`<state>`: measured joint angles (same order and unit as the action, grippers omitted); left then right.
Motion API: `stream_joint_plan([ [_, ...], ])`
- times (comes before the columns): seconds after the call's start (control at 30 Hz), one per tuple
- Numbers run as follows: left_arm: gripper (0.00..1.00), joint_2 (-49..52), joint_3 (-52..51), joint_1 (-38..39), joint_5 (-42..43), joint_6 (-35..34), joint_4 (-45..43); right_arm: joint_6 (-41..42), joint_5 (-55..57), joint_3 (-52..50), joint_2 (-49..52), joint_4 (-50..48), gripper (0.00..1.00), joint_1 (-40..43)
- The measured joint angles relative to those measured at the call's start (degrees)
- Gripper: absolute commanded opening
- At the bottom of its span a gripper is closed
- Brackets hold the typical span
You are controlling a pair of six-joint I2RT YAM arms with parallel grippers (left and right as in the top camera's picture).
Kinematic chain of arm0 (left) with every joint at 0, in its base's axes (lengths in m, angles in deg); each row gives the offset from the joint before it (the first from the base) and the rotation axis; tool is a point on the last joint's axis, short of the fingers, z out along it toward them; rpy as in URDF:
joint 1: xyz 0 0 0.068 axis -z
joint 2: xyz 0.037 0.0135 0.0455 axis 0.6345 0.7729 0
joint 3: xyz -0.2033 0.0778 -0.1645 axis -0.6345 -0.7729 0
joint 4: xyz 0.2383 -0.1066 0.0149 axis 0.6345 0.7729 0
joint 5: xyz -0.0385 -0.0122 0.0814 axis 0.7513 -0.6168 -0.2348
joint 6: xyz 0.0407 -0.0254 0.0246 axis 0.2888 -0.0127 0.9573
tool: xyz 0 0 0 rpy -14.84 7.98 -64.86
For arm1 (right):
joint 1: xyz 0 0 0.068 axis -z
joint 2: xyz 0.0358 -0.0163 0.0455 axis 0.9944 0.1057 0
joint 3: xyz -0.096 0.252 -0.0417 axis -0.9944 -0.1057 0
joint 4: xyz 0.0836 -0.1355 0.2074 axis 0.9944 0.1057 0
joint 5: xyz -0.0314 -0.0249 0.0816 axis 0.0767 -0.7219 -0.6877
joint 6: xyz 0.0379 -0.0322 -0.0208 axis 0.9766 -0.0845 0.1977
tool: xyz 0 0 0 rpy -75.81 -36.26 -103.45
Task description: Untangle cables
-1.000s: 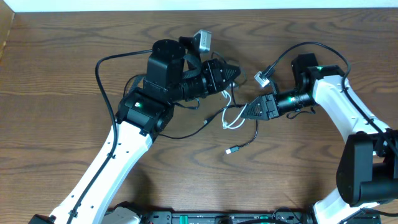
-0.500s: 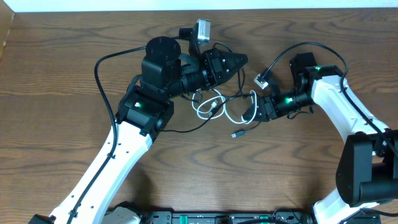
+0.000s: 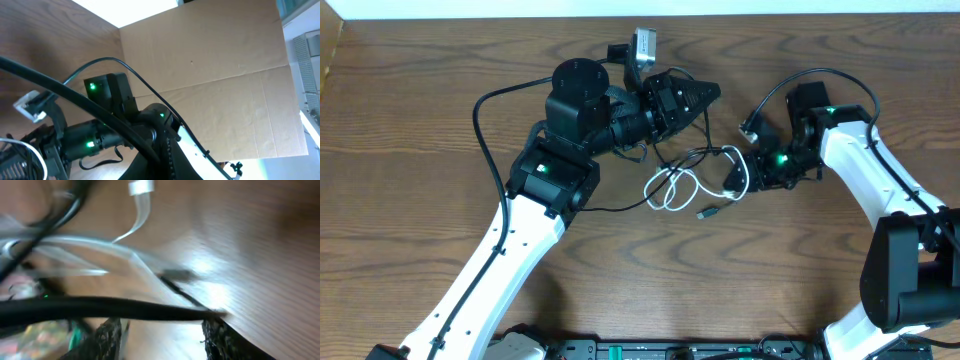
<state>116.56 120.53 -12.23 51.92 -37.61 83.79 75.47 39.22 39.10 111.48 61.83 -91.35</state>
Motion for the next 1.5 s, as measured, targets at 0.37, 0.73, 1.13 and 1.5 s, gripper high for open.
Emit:
stream_joint_plan([
  [0.37, 0.07, 0.0, 0.0, 0.0, 0.0, 0.17, 0.0, 16.94, 13.14, 0.0, 0.0, -2.05, 0.45, -0.44],
  [0.73, 0.08, 0.13, 0.0, -0.31, -0.26, 7.69, 8.33, 29.73, 35.63, -0.02, 0.0, 9.44, 0.33, -1.05],
  [1.13, 0.08, 0.26, 0.04, -17.62, -1.79, 24.13, 27.02, 34.77, 50.12, -0.02, 0.04, 11.37, 0.33, 12.24],
  [1.5, 0.08, 0.26, 0.07, -30.71, -3.45, 27.71, 32.2, 34.12, 48.17, -0.02, 0.09, 10.49, 0.3, 23.76],
])
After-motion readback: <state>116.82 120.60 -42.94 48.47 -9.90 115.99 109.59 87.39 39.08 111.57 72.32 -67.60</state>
